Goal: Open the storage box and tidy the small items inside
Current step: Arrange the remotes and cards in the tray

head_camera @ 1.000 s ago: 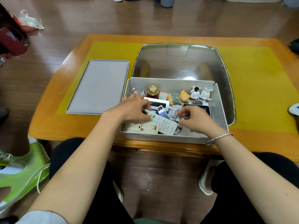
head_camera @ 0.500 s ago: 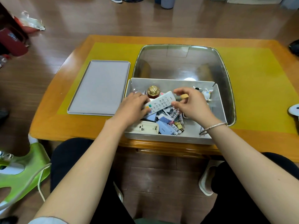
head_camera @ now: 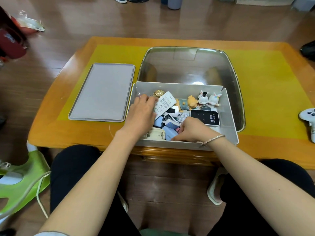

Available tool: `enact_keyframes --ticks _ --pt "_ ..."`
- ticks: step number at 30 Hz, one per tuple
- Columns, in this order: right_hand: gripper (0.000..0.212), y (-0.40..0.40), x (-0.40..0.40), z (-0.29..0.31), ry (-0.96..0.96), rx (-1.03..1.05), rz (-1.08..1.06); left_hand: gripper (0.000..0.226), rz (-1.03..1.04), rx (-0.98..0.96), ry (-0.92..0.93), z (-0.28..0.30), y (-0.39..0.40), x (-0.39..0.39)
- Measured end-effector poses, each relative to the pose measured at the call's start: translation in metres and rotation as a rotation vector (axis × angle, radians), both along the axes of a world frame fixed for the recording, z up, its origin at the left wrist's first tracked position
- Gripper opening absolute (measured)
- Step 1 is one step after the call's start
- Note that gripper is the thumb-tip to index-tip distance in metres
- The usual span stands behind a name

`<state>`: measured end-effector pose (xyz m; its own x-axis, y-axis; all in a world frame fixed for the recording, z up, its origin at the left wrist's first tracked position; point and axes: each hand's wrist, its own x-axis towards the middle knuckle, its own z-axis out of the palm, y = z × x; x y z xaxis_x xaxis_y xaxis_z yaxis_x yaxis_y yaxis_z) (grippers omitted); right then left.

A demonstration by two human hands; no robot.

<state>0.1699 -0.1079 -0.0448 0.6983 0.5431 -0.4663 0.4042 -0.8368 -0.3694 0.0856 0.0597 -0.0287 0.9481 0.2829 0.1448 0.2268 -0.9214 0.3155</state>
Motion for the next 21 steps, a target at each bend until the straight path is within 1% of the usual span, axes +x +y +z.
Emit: enact_keyframes --ticks 3,5,8,9,11,12,13,14,15,16,17,19,21 --pt "0.038 -0.007 -0.001 0.001 0.019 0.044 -0.046 0.048 -0.122 -0.047 -0.006 0.001 -0.005 -0.004" --pt "0.034 -0.011 0.001 0.007 0.073 0.124 -0.099 0.049 -0.222 -0.051 0.015 0.002 -0.008 -0.006" --pt "0.030 -0.017 0.008 0.027 0.164 0.291 -0.164 0.061 -0.331 -0.004 0.049 0.004 -0.016 -0.004" --pt "0.030 -0.020 0.011 0.035 0.189 0.360 -0.191 0.060 -0.357 0.002 0.033 0.004 -0.020 -0.003" --pt "0.027 -0.026 0.016 0.051 0.203 0.491 -0.219 0.047 -0.367 -0.020 -0.046 0.006 -0.031 0.000" --pt "0.029 -0.030 0.018 0.056 0.186 0.524 -0.218 0.040 -0.348 -0.029 -0.089 0.007 -0.034 0.002" --pt "0.037 -0.034 0.020 0.061 0.162 0.525 -0.220 0.036 -0.314 -0.032 -0.118 0.008 -0.036 0.002" --pt "0.051 -0.040 0.022 0.064 0.137 0.483 -0.226 0.036 -0.269 -0.035 -0.132 0.007 -0.036 0.002" --pt "0.063 -0.045 0.025 0.065 0.119 0.387 -0.229 0.037 -0.223 -0.037 -0.138 0.006 -0.035 0.000" --pt "0.068 -0.050 0.028 0.064 0.105 0.241 -0.211 0.039 -0.178 -0.039 -0.141 0.004 -0.033 -0.002" --pt "0.066 -0.054 0.029 0.061 0.084 0.055 -0.158 0.039 -0.136 -0.041 -0.146 0.002 -0.030 -0.004" --pt "0.050 -0.057 0.028 0.050 -0.010 -0.294 0.003 0.038 -0.064 -0.054 -0.166 -0.003 -0.025 -0.008" --pt "0.037 -0.052 0.024 0.041 -0.068 -0.462 0.112 0.038 -0.008 -0.080 -0.186 -0.007 -0.022 -0.012"
